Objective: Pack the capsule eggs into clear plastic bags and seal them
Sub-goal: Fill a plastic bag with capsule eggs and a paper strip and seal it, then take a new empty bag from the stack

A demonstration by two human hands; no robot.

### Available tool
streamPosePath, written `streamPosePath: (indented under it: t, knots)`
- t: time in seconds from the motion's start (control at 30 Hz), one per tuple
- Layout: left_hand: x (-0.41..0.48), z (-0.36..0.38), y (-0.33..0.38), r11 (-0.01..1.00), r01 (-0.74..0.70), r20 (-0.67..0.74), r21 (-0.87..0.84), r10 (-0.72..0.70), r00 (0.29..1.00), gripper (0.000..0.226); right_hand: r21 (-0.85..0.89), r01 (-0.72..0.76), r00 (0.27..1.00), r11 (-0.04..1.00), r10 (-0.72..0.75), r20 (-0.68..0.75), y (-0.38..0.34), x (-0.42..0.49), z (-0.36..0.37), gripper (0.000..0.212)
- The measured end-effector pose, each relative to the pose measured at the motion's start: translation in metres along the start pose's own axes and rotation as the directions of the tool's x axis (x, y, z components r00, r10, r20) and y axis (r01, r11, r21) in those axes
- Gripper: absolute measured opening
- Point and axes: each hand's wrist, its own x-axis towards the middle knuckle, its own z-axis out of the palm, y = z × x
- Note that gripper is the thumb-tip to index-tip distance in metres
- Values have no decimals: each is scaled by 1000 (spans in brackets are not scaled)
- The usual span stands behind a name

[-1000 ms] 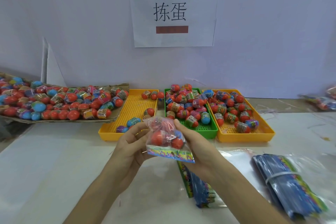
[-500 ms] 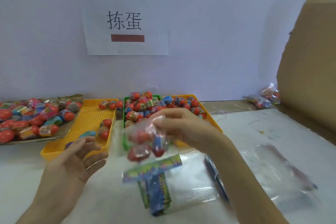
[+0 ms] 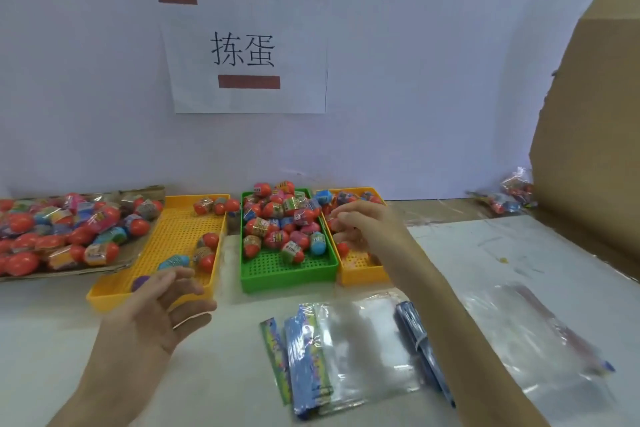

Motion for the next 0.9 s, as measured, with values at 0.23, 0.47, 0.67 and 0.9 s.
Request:
streamPosePath:
  t: [0.23, 0.47, 0.67, 0.9]
  knots:
    - [-8, 8, 2, 998, -20, -16, 52, 21, 1000, 23, -690, 297, 940, 660, -73, 334, -18, 23, 28, 19]
    - [-8, 8, 4, 998, -12, -21, 57, 13, 1000, 22, -696, 457, 725, 553, 221, 652, -1, -6, 30, 29]
    - [-8, 10, 1, 998, -10, -3, 57, 10, 1000, 22, -771, 428, 826, 470, 143, 546, 18, -11, 24, 36]
    - [-4, 6, -3, 991, -12, -5, 133, 12, 1000, 21, -734, 478, 834, 483, 15, 552, 21, 0, 27, 22]
